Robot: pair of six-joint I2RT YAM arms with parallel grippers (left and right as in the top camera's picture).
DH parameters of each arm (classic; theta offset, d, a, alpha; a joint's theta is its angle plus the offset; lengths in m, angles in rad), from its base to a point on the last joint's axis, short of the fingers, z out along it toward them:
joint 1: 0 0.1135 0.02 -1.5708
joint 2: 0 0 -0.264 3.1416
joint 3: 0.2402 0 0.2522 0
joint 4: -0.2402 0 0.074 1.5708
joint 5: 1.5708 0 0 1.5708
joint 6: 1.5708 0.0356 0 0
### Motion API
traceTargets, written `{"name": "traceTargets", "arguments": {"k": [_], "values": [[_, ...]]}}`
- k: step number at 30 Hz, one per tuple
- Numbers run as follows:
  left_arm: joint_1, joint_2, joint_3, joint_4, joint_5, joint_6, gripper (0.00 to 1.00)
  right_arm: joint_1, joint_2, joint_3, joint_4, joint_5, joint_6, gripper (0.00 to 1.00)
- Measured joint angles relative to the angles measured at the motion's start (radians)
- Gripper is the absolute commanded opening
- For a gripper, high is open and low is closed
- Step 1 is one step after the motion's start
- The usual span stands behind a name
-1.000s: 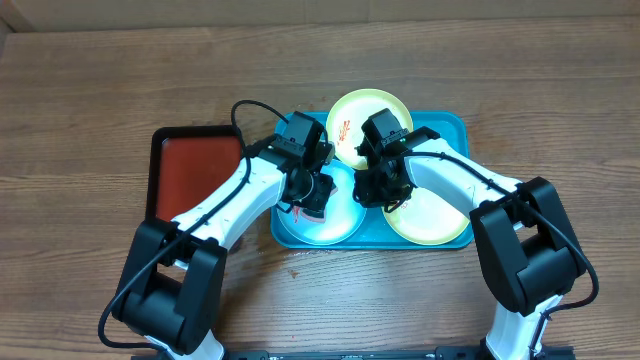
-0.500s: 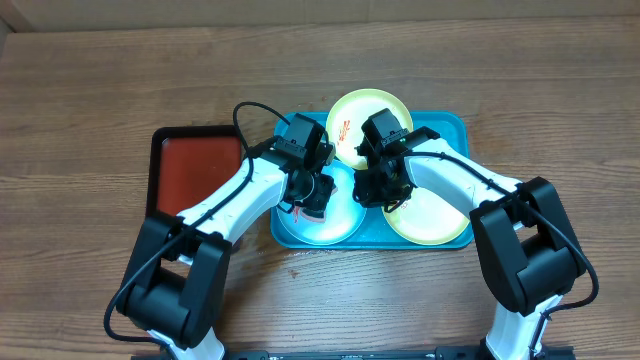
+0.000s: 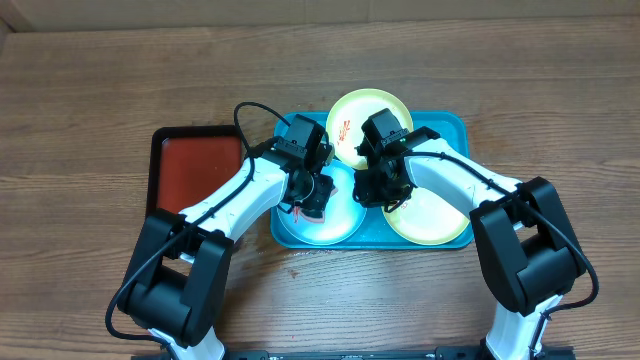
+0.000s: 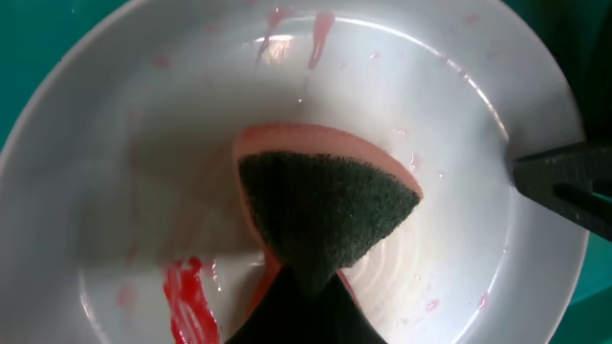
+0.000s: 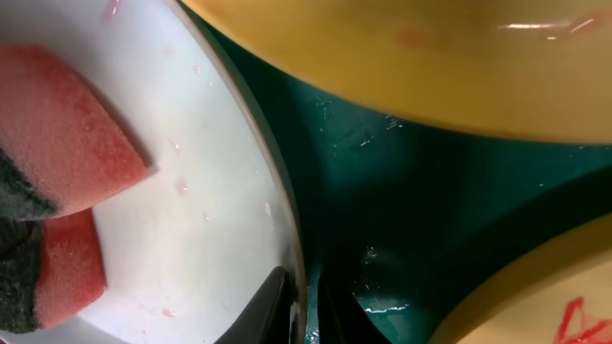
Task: Clean dirty plates on tray and stack at the side
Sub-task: 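Hold the white plate with the right gripper and scrub it with the sponge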
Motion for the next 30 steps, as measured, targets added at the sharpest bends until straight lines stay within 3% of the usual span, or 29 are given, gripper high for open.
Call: {"name": "traceTargets", "arguments": {"k": [4, 6, 13, 21, 30], "values": [[0.0, 0.005, 0.0, -0.008, -0.001, -0.003, 0.38, 0.0, 0.0, 0.0, 0.0, 0.0, 0.0, 0.13], [0.0, 0.009, 0.0, -0.008, 0.0, -0.005, 0.4, 0.0, 0.0, 0.0, 0.0, 0.0, 0.0, 0.13], [0.0, 0.019, 0.0, -0.006, 0.002, -0.01, 0.04, 0.0, 0.0, 0.0, 0.0, 0.0, 0.0, 0.13], [0.0, 0.02, 0.002, -0.026, -0.043, -0.021, 0.04, 0.0, 0.0, 0.0, 0.0, 0.0, 0.0, 0.13], [0.028, 0.02, 0.008, -0.105, -0.356, -0.105, 0.04, 0.001, 0.0, 0.0, 0.009, -0.01, 0.0, 0.13]]}}
